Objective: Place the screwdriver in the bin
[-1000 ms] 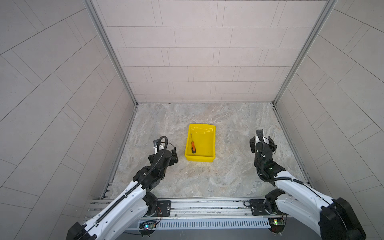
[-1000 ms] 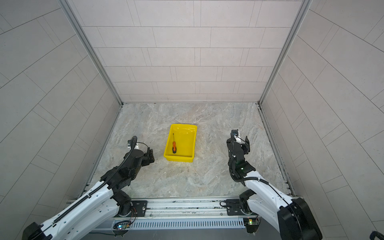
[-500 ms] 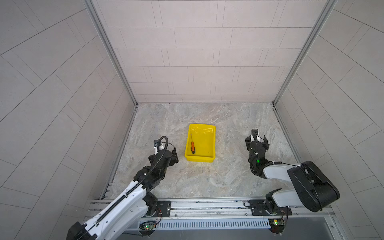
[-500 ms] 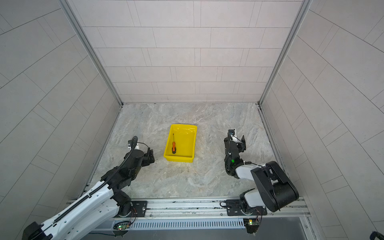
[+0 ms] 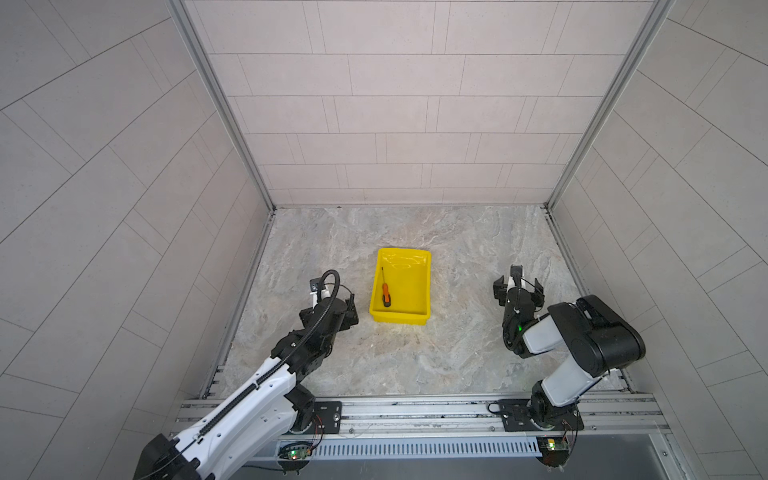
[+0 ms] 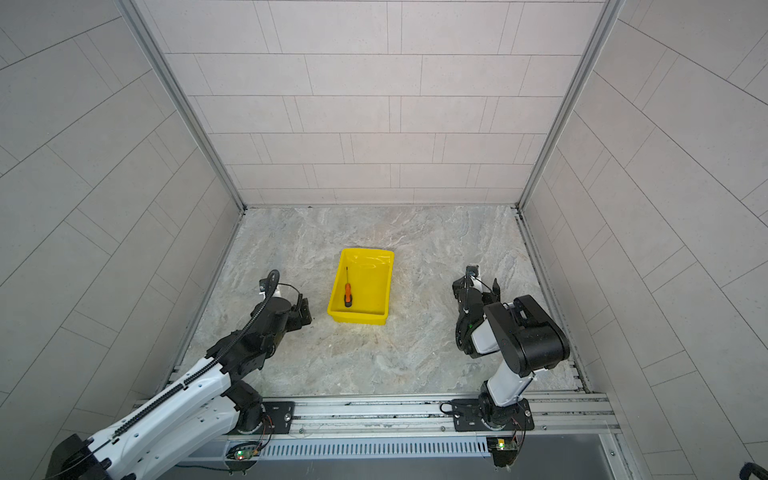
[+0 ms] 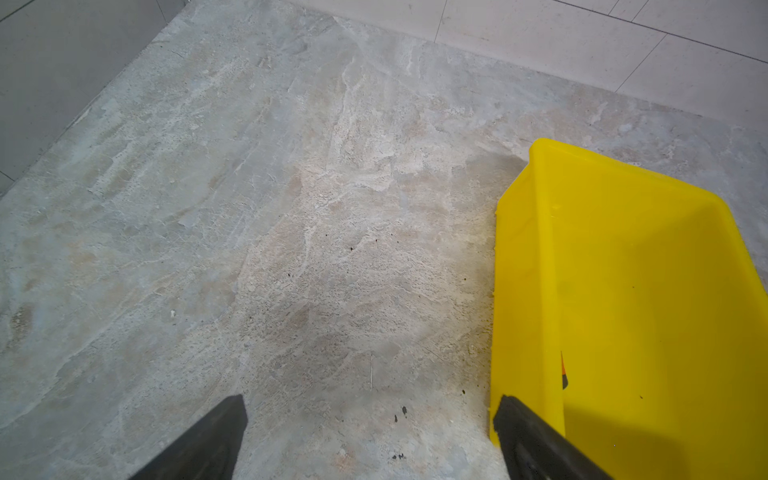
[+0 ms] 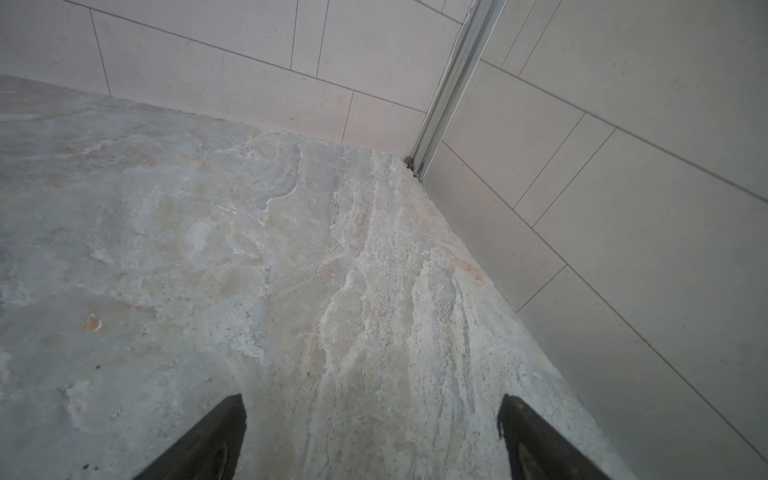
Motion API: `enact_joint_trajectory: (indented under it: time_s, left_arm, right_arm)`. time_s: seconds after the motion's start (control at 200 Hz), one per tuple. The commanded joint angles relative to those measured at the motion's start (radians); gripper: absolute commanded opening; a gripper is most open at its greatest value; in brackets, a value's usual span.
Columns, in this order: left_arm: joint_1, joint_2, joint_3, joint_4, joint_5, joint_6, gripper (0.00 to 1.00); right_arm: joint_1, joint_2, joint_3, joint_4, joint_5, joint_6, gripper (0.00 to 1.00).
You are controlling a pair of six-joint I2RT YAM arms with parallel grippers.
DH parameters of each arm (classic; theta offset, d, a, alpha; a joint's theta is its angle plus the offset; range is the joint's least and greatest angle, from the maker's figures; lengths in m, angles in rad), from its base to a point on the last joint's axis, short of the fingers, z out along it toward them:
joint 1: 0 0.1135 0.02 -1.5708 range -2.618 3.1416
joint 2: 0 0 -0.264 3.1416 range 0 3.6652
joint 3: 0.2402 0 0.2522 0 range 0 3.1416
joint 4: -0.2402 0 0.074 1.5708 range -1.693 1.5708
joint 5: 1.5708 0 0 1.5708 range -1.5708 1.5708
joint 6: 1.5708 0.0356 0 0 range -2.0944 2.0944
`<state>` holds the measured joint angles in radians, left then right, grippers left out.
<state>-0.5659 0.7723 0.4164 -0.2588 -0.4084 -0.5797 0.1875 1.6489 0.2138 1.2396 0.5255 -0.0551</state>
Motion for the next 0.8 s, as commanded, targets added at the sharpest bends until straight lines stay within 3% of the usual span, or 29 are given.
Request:
enact_joint_trajectory:
  time_s: [0.0,0.105,0.265,0.4,0.54,0.66,0.715,0.796]
  left_arm:
    - [0.003,0.039,-0.009,0.035,-0.005,-0.002,1.00]
    - [0.002,0.081,-0.031,0.085,-0.026,-0.019,1.00]
    - [0.002,0.147,-0.053,0.224,-0.026,0.076,1.00]
    - [0.005,0.191,0.060,0.120,-0.191,0.028,1.00]
    - [0.004,0.253,0.186,0.164,-0.221,0.284,1.00]
    - [0.023,0.323,0.207,0.294,-0.413,0.363,1.00]
    - [0.073,0.346,0.207,0.362,-0.367,0.435,0.99]
    - [0.187,0.377,0.242,0.322,-0.177,0.519,1.00]
  right_arm:
    - [0.001,-0.005,0.009,0.110,-0.019,-0.001,0.99]
    - [0.008,-0.018,0.048,0.025,-0.003,-0.003,0.99]
    - [0.000,-0.030,0.065,-0.031,-0.013,0.008,0.99]
    - [0.000,-0.031,0.067,-0.035,-0.013,0.008,0.99]
    - [0.000,-0.031,0.067,-0.033,-0.014,0.008,0.99]
    - [0.000,-0.031,0.067,-0.034,-0.014,0.008,0.99]
    - [0.000,-0.031,0.066,-0.034,-0.014,0.009,0.99]
    - [0.001,-0.030,0.067,-0.034,-0.015,0.009,0.99]
